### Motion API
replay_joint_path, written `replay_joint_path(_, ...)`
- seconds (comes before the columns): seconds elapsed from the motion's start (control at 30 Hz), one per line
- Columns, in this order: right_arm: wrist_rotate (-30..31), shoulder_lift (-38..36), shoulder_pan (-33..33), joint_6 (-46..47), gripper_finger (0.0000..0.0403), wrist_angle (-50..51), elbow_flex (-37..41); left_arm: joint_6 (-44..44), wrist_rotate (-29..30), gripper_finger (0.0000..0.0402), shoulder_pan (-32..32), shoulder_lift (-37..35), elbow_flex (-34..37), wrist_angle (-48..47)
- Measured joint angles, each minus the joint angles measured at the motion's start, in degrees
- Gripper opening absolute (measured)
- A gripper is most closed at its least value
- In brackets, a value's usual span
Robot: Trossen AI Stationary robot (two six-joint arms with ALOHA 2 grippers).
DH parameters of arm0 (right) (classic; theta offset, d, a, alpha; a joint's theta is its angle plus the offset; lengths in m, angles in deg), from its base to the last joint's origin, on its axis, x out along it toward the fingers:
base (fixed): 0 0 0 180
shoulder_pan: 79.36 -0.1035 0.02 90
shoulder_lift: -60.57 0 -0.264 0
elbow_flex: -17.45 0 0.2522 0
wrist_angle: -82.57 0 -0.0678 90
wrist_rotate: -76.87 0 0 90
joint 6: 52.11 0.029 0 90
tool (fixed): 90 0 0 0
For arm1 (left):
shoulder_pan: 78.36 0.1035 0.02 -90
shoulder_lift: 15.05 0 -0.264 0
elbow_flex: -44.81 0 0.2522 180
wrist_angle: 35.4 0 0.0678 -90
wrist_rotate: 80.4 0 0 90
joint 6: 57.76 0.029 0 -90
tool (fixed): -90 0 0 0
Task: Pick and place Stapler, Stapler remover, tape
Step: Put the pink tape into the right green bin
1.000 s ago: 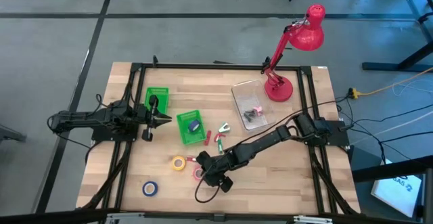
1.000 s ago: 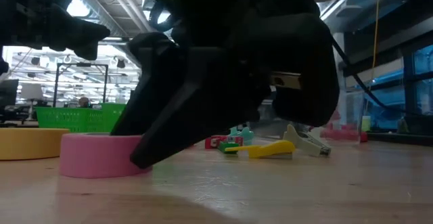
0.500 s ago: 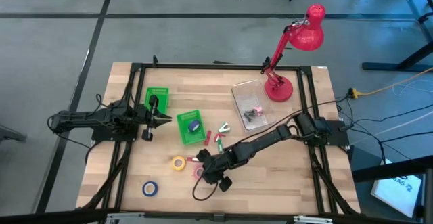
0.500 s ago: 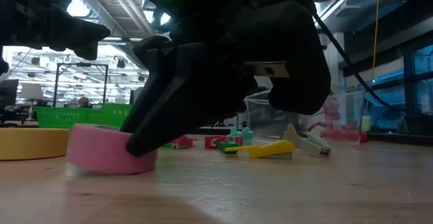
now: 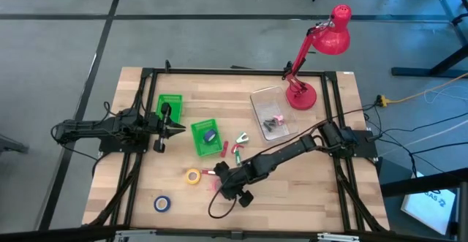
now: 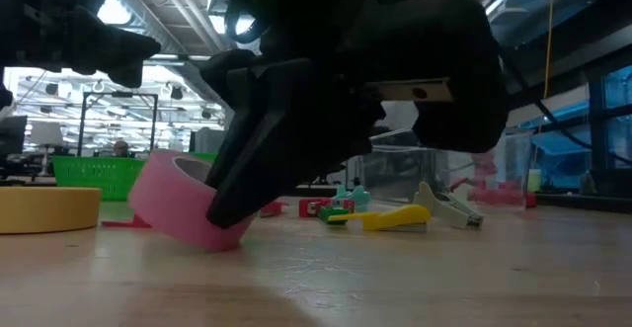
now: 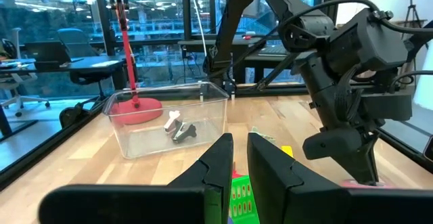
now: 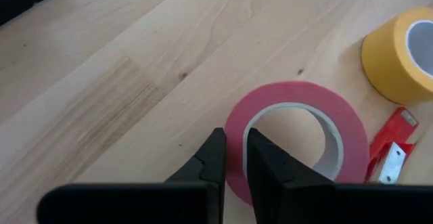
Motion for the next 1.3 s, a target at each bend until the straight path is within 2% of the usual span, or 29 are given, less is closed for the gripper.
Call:
replay_joint_path(0.2,-1.3,-1.7,1.0,0.5,0.0036,9.2,-4.3,0.0,0.0,0.0042,0.0,0.0,0.0,0.0)
replay_joint_path(0.5,-8.4,-5.6,4.0,7.5,0.0036,12.4,-9.9,0.0,0.0,0.0042,0.0,0.0,0.0,0.0)
replay_joint_path(0.97,-10.4,-8.5,11.9,12.1,0.0036,14.6,-20.3,0.0,0.0,0.0042,0.0,0.0,0.0,0.0)
replay_joint_path(1.3,-9.4,-8.5,18.8,17.7,0.0036,14.5,-20.0,0.0,0.0,0.0042,0.0,0.0,0.0,0.0)
